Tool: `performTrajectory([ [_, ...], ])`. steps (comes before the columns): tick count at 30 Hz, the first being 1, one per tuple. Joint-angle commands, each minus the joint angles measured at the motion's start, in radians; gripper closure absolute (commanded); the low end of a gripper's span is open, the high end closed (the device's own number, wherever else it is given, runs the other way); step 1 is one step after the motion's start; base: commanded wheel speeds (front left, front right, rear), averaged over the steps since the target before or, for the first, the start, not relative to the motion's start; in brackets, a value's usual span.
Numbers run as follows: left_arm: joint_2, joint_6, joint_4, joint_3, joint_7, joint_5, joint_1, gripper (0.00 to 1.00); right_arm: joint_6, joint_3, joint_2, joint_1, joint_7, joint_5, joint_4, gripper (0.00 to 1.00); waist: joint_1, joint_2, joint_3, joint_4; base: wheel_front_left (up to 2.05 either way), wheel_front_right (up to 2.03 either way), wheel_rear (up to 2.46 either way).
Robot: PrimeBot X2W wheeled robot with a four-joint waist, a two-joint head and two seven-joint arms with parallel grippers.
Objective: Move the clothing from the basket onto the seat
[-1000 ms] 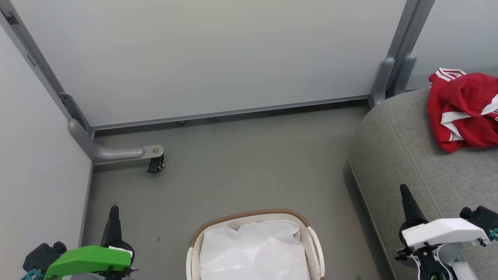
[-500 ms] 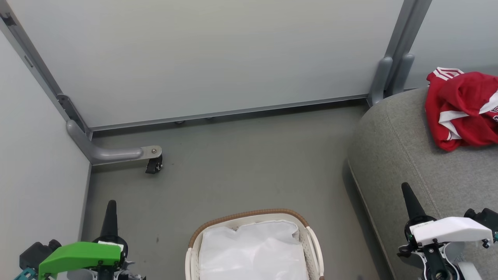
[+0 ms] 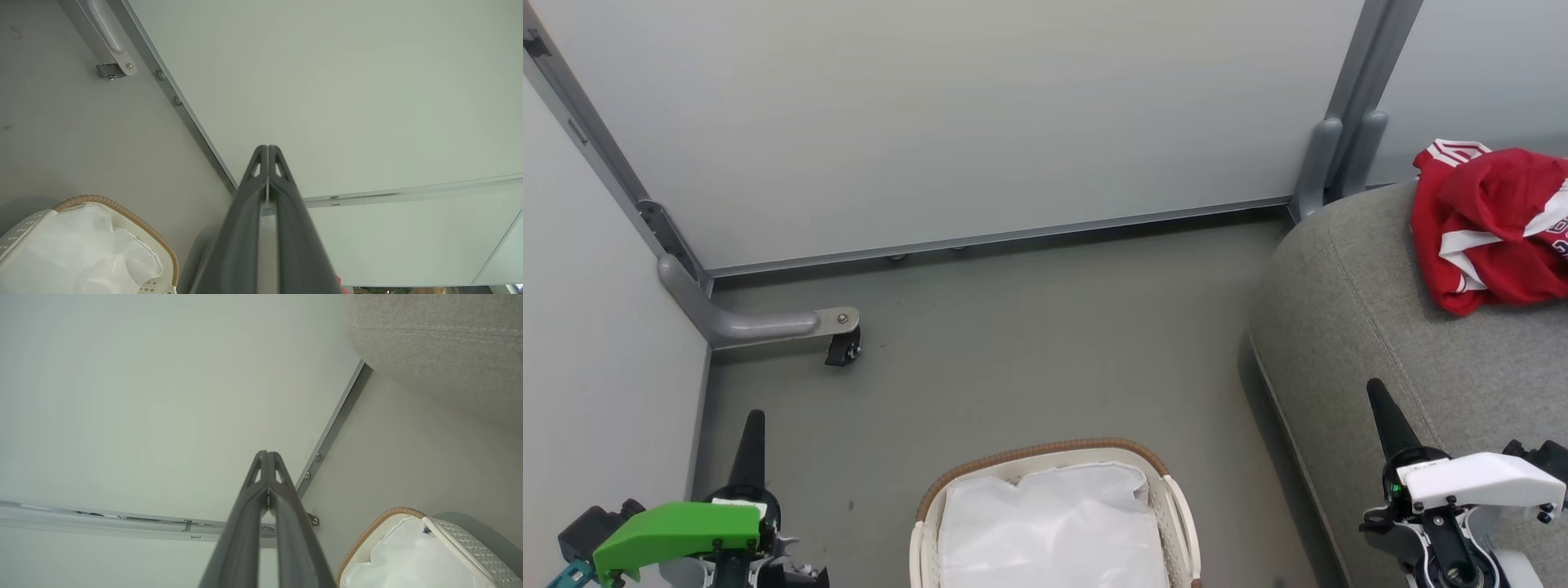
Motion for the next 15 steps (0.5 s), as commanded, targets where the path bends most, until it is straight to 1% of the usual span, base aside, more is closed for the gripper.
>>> performTrajectory([
  [1, 0.005, -0.009, -0.01, 0.008, 0.005, -0.023, -0.027, 1.0, 0.0, -0.005, -0.006, -0.015, 0.008, 0.026, -0.011, 1.0, 0.0, 0.0, 0.0, -0.001, 0.0, 0.0, 0.0],
  [15, 0.005, -0.016, -0.009, 0.022, 0.035, -0.125, -0.041, 1.0, 0.0, -0.014, -0.007, -0.016, 0.037, 0.139, -0.019, 1.0, 0.0, 0.0, 0.0, -0.007, 0.0, 0.0, 0.0],
])
